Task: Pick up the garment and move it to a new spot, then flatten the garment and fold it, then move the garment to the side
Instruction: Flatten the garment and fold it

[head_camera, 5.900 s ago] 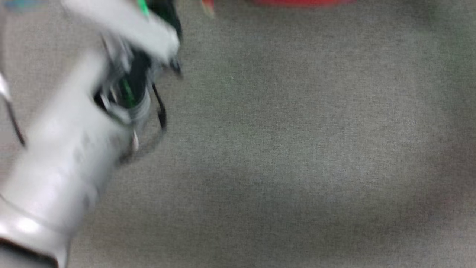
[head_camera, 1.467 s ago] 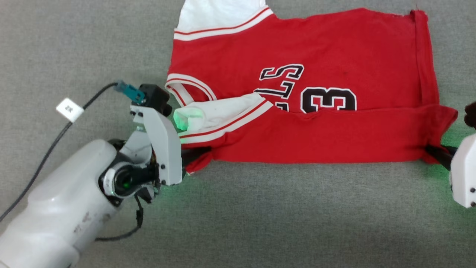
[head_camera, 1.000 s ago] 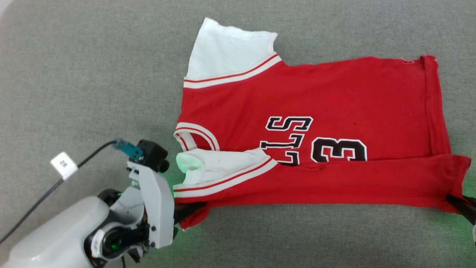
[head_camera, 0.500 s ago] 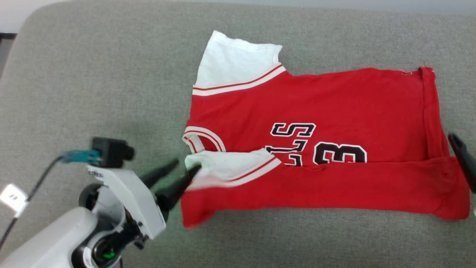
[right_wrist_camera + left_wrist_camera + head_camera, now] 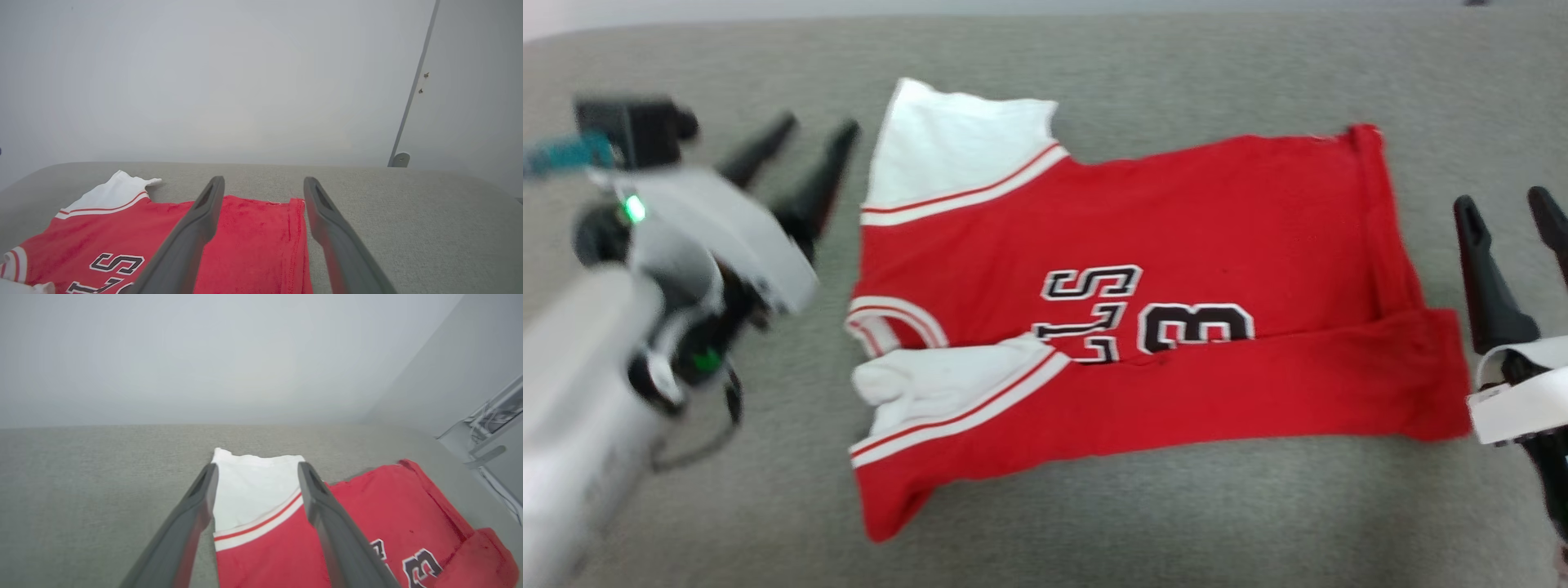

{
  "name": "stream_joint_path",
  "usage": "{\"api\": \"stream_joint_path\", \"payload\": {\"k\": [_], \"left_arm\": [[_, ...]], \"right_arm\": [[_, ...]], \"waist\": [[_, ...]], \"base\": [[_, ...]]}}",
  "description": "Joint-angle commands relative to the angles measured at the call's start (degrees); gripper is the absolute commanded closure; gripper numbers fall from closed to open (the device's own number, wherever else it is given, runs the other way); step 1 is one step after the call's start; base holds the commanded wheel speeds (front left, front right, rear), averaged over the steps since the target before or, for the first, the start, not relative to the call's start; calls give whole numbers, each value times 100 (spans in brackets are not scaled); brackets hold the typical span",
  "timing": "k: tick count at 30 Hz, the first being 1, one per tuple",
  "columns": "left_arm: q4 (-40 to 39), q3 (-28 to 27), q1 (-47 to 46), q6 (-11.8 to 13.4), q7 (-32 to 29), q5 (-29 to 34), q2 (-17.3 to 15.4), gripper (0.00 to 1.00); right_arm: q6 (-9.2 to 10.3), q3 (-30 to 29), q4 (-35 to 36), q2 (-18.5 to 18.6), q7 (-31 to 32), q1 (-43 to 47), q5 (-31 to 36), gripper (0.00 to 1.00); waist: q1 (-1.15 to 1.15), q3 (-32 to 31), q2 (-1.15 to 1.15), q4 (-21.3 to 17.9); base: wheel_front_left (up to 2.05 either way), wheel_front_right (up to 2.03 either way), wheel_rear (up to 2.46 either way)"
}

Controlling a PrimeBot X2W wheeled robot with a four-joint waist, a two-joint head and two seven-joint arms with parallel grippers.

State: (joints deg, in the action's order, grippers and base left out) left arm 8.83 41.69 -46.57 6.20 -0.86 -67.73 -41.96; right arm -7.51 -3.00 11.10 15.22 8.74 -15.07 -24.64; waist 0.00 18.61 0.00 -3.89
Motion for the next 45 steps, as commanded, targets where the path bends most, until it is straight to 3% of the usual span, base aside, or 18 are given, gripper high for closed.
{"api": "stream_joint_path", "payload": {"k": [1,7,12,21,35,36,37,38,40,45], "left_arm": [[354,21,-322,-99,-85,115,62,0],[2107,321,-1477,-551,-737,474,302,0],[3401,695,-2129,-875,-1824,582,423,0],[4756,1032,-2836,-1115,-3250,579,620,0],[5550,1409,-3191,-1260,-3145,916,1025,0],[5577,1412,-3173,-1289,-3188,874,1058,22],[5585,1418,-3142,-1310,-3255,847,1095,51],[5585,1425,-3107,-1320,-3305,814,1134,57],[5548,1443,-3072,-1355,-3368,743,1193,100],[5425,1483,-3051,-1369,-3304,616,1293,100]], "right_arm": [[4,61,-23,-71,-97,-44,-3,0],[4,225,-109,-216,-369,49,-82,0],[4,364,-182,-288,-470,39,-167,0],[4,615,-320,-242,-539,-96,-246,0],[4,828,-219,-30,-350,-438,-239,0],[4,830,-217,-19,-341,-464,-235,0],[4,836,-219,-8,-328,-475,-233,0],[4,844,-221,-1,-318,-495,-234,0],[4,853,-214,19,-296,-548,-254,0],[4,1023,-277,166,-100,-796,-395,0]], "waist": [[0,189,0,-517],[0,348,0,-1131],[0,480,0,-1510],[0,762,0,-1813],[0,957,0,-1454],[0,967,0,-1436],[0,979,0,-1418],[0,991,0,-1401],[0,1026,0,-1368],[0,1092,0,-1274]], "base": [[0,0,0],[0,0,0],[0,0,0],[0,0,0],[0,0,0],[0,0,0],[0,0,0],[0,0,0],[0,0,0],[0,0,0]]}}
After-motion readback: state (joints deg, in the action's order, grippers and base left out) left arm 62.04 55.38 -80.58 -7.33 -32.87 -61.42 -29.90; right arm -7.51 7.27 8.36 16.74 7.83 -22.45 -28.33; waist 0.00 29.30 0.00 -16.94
